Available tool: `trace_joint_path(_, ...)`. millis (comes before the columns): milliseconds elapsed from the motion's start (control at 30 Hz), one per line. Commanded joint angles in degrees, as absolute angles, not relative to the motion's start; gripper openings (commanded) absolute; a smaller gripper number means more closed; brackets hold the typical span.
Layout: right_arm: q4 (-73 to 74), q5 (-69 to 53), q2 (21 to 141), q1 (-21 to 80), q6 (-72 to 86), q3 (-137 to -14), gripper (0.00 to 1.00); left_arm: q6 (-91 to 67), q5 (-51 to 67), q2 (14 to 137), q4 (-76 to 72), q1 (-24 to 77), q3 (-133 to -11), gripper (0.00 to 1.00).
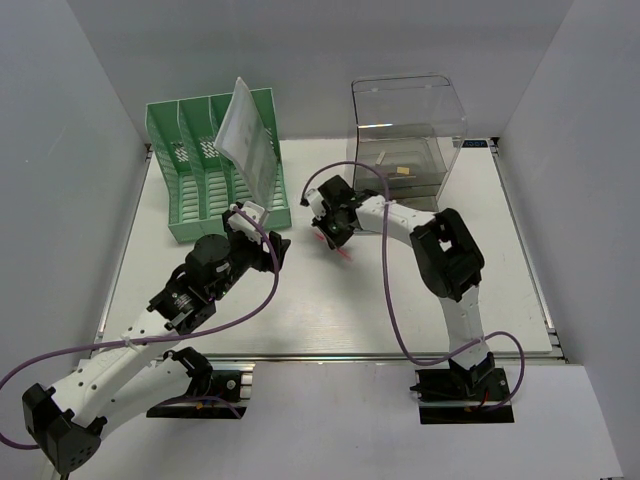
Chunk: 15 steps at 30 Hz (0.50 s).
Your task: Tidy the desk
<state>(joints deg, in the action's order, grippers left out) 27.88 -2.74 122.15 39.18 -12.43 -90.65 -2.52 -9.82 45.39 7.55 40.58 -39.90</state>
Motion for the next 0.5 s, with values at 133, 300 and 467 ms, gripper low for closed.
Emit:
trace_joint_path(133,32.3,-5.6,113.3,37.2,-15.2,-82.4,0.00,-1.8,-11.2,43.8,7.5,40.5,-39.6,0.84)
trace_joint_path(300,36.7,-11.1,100.0,36.7,-22.4,-80.2,0.00,-1.6,-12.0,43.3,6.9,40.5,-39.1,0.85)
trace_joint_path(467,35.6,-2.9,90.0,34.2,-35.9,-75.9,0.00,-1.6,-11.7,43.6,6.9,40.5,-39.0,0.85)
